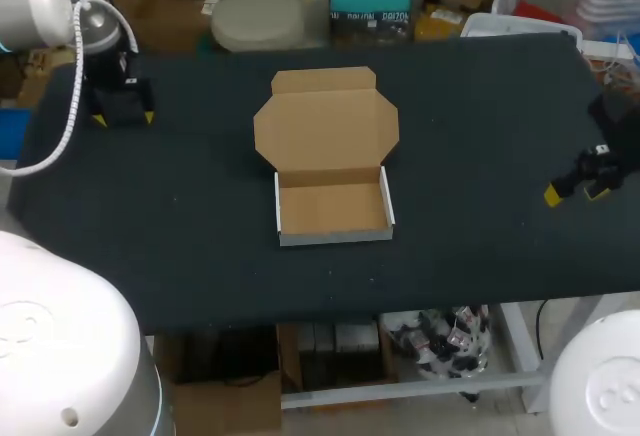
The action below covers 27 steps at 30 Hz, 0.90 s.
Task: Assemble the packaging by folding the flat box into shape, placing the metal phone stand inside, and closing the box properly
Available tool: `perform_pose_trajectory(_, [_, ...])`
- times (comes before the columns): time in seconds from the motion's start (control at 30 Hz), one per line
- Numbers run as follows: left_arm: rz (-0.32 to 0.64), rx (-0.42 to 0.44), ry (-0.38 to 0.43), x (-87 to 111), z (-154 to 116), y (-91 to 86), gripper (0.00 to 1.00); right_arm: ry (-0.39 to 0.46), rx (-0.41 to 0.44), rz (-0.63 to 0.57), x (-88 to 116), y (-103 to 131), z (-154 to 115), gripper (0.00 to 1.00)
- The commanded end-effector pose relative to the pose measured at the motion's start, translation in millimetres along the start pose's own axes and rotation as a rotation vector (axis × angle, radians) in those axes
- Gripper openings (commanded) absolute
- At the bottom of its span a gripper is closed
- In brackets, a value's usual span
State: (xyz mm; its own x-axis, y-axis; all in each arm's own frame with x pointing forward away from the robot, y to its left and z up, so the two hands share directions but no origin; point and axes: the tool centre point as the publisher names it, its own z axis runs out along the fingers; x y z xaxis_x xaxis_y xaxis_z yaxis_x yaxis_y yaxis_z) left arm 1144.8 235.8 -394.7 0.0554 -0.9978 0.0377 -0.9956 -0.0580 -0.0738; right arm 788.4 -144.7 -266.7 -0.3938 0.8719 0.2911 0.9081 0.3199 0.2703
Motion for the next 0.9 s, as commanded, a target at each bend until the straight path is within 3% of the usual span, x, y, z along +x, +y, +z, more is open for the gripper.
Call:
perform_pose_trajectory(0.03, [0.001, -0.014, -0.005, 0.6, 2, -8.5, 1.0, 0.001, 0.004, 0.0, 0, 0, -2, 1.0])
perform_pose_trajectory(0.9, [0.001, -0.007, -0.002, -7.0, 5, -33.3, 1.0, 0.001, 0.004, 0.0, 0, 0, -2, 1.0])
